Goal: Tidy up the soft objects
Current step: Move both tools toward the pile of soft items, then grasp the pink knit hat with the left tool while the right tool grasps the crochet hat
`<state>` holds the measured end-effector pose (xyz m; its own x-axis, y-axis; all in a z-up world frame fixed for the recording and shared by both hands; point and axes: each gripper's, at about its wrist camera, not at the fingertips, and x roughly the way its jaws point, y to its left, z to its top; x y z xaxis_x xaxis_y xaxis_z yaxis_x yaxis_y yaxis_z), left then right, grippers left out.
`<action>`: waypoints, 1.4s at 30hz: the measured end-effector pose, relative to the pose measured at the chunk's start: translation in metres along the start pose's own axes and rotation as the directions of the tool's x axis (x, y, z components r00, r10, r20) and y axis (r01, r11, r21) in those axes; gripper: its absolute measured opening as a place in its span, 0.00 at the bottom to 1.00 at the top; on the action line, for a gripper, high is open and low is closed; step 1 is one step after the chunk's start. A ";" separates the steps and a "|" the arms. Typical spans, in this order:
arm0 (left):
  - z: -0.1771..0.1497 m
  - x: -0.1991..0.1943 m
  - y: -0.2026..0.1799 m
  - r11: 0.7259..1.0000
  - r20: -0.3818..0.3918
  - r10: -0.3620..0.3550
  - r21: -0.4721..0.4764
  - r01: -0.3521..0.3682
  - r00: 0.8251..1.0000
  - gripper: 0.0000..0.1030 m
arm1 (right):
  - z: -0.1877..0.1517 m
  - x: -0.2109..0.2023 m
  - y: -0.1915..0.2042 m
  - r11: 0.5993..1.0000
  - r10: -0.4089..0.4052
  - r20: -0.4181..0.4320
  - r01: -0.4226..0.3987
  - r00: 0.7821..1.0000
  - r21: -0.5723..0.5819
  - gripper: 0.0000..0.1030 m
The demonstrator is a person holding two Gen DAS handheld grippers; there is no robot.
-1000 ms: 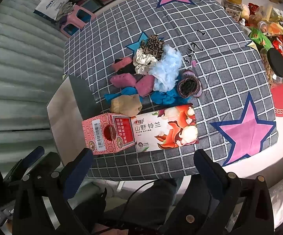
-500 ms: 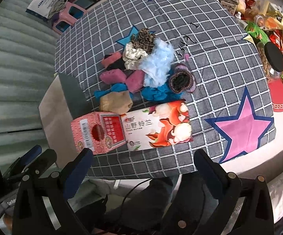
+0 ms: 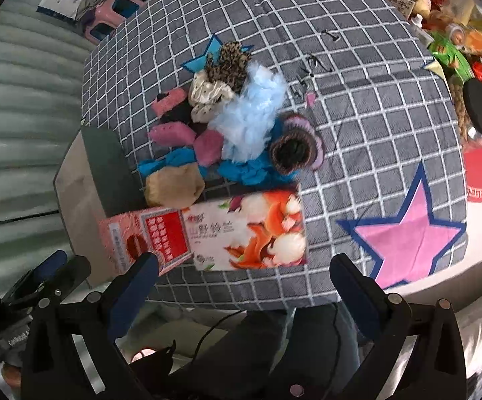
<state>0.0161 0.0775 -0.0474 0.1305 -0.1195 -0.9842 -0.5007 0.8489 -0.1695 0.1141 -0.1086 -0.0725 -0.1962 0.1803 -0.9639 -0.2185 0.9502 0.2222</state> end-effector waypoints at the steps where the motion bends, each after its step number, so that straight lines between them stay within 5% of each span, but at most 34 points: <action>1: 0.003 0.000 -0.002 1.000 0.003 0.003 -0.004 -0.003 1.000 1.00 | 0.003 0.000 -0.003 1.000 0.002 -0.003 -0.002 1.000 0.001 1.00; 19: 0.102 0.067 -0.023 0.993 -0.046 0.119 -0.020 -0.120 0.992 1.00 | 0.047 0.044 -0.077 0.996 0.000 -0.093 0.008 0.996 0.089 1.00; 24: 0.134 0.106 -0.023 0.977 -0.078 0.212 0.046 -0.209 0.974 1.00 | 0.059 0.055 -0.086 0.995 0.011 -0.099 -0.001 0.995 0.101 1.00; 33: 0.163 0.172 -0.021 0.972 -0.157 0.218 0.122 -0.200 0.963 1.00 | 0.081 0.096 -0.081 0.993 0.089 -0.147 -0.076 0.985 0.091 1.00; 39: 0.173 0.205 -0.018 0.974 -0.211 0.203 0.141 -0.176 0.956 0.81 | 0.090 0.127 -0.068 0.991 0.120 -0.183 -0.107 0.976 0.078 1.00; 42: 0.175 0.215 -0.019 0.986 -0.243 0.140 0.118 -0.114 0.960 0.53 | 0.090 0.140 -0.063 0.992 0.119 -0.199 -0.107 0.973 0.070 1.00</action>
<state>0.2035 0.1257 -0.2469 -0.1525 -0.1206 -0.9809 -0.4078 0.9118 -0.0487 0.1869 -0.1204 -0.2349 -0.4066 0.2377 -0.8821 -0.1285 0.9411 0.3129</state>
